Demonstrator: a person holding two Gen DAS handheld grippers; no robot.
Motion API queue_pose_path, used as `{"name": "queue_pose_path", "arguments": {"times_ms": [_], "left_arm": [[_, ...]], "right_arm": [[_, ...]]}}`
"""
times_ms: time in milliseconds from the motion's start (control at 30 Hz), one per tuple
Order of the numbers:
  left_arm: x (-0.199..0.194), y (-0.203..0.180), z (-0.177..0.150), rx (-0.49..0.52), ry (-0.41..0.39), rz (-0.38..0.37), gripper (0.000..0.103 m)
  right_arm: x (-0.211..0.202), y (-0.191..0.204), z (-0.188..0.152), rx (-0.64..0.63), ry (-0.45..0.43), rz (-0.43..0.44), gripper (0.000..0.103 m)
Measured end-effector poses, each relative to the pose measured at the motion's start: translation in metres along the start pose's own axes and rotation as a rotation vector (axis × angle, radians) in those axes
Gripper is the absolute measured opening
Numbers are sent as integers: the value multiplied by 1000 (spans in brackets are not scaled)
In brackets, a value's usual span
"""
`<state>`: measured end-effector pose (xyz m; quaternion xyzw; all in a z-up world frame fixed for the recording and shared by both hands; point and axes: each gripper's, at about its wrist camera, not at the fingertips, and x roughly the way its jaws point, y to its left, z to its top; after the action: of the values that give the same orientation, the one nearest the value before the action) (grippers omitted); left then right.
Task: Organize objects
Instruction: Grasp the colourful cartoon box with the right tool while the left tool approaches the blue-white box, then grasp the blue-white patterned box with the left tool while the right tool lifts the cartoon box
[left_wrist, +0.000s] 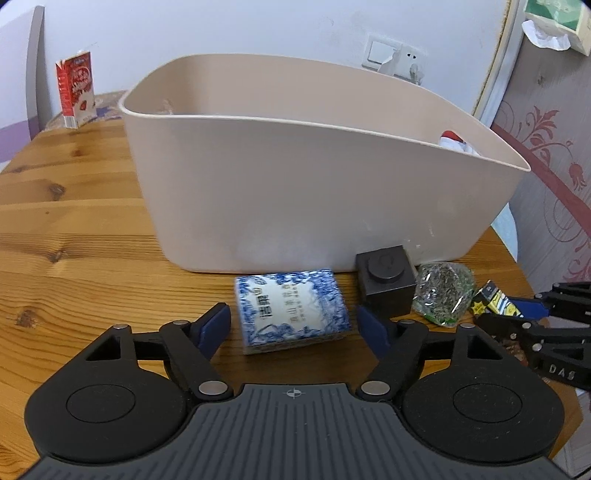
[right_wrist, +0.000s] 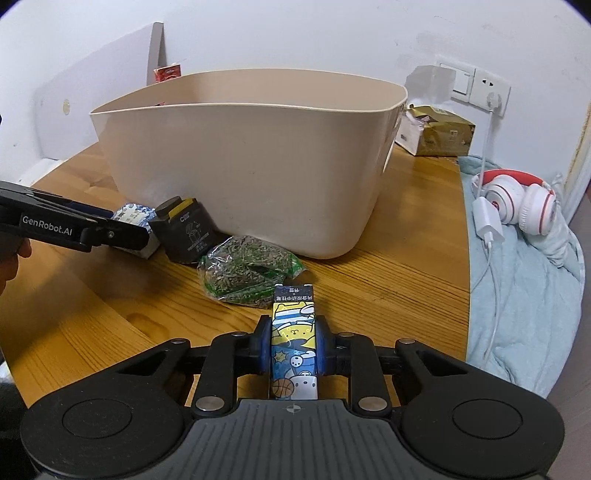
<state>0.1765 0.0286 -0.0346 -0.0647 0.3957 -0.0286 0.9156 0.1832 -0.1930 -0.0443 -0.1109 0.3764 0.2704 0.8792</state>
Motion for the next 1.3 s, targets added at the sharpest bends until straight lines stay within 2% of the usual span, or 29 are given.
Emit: {"name": "queue_pose_path", "arguments": {"times_ms": [167,233,267,567,900,1300], "left_arm": [[10,-11,1,52,15,19,80],[10,-13,-2,82,8,39,74],[9,-14,-3,97,1,54,68],[0,-6,-8,122,-23,70,67],[-41,-11,-6,194,-102,62,67],[-91,-15,17,182,-215,24,67]], "right_arm": [[0,1,-2,32,-14,-15,22],[0,2,-3,43,-20,-21,22],[0,2,-4,50,-24,-23,22],[-13,4,-10,121,-63,-27,21],[-49,13,0,153,-169,-19,22],[-93,22,36,112,-323,-6,22]]}}
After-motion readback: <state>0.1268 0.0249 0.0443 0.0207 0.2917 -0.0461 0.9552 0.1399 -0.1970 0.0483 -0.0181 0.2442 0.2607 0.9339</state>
